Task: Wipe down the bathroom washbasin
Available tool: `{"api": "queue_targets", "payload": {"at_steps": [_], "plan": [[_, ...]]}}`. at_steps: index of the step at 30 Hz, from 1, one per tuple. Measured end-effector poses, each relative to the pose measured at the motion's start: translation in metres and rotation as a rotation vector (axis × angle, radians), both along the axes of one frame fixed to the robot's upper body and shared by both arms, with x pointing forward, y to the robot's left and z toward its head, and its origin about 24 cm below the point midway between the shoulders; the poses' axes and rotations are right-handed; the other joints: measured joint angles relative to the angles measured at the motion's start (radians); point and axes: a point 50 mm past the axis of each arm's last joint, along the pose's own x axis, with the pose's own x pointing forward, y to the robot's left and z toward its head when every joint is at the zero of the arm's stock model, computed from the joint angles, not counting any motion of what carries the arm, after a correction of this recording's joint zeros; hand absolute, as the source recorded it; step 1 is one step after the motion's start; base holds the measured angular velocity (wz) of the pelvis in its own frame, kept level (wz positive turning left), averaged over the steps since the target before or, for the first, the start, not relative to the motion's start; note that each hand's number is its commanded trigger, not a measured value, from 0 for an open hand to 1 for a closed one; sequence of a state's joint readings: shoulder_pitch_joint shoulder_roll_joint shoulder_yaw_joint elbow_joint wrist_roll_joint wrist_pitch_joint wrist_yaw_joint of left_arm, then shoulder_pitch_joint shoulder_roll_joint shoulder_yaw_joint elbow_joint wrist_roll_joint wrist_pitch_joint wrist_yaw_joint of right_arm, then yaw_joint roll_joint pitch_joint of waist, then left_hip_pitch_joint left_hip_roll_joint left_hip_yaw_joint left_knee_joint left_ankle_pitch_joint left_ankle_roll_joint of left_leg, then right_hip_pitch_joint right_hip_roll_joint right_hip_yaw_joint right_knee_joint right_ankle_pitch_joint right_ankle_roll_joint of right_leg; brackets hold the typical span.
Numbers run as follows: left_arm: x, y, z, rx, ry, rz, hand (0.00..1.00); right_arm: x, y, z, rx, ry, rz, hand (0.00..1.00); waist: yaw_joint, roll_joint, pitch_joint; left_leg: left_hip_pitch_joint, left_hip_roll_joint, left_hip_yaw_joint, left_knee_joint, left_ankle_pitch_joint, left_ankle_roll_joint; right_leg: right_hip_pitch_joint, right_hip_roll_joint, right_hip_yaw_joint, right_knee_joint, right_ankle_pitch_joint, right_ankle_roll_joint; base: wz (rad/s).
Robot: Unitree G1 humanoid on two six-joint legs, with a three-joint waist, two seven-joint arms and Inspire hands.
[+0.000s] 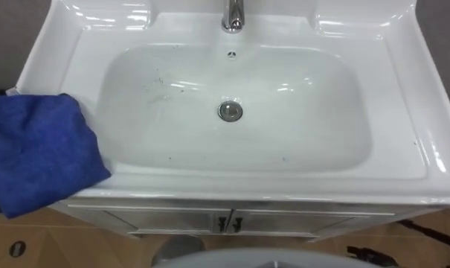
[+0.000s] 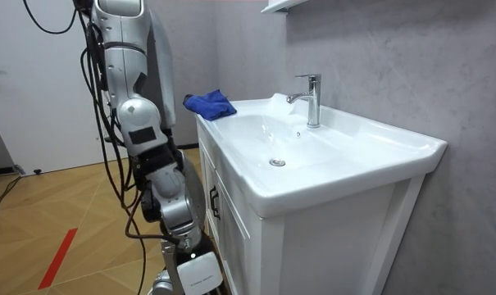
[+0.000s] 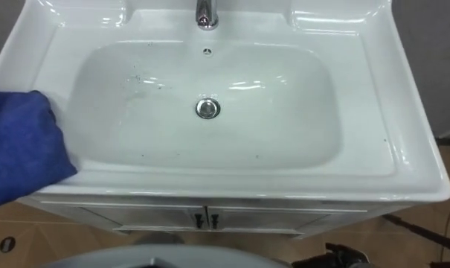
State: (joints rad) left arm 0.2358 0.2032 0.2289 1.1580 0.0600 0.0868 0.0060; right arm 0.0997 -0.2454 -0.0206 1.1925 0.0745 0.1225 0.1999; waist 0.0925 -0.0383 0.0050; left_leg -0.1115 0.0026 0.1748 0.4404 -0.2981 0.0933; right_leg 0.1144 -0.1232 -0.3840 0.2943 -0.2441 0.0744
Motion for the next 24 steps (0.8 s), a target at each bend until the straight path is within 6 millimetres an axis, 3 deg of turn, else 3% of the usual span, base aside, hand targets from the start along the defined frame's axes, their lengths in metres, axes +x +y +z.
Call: {"api": "queue_targets", "payload": {"at_steps": [6, 12, 24], "plan": [[0.005, 0.000, 0.000, 0.000, -0.011, -0.011, 0.00, 0.000, 0.004, -0.001, 0.009, 0.001, 0.000, 0.00, -0.005, -0.008, -0.0007, 0.010, 0.002, 0.001, 0.008, -0.002, 0.002, 0.013, 0.000, -0.002, -0.001, 0.001, 0.002, 0.00], [0.013, 0.000, 0.000, -0.001, -0.025, -0.019, 0.00, -0.001, 0.003, -0.001, 0.009, 0.000, -0.002, 0.00, -0.008, 0.003, 0.0025, -0.001, 0.002, -0.005, 0.026, -0.014, 0.005, 0.012, 0.000, -0.003, 0.003, 0.002, 0.003, 0.01], [0.014, -0.001, 0.000, -0.002, -0.025, -0.028, 0.00, -0.007, 0.002, -0.001, -0.002, 0.000, -0.002, 0.00, -0.010, 0.013, -0.0037, 0.003, 0.000, 0.004, 0.024, -0.015, 0.017, 0.001, -0.008, -0.003, 0.018, 0.004, 0.007, -0.02]]}}
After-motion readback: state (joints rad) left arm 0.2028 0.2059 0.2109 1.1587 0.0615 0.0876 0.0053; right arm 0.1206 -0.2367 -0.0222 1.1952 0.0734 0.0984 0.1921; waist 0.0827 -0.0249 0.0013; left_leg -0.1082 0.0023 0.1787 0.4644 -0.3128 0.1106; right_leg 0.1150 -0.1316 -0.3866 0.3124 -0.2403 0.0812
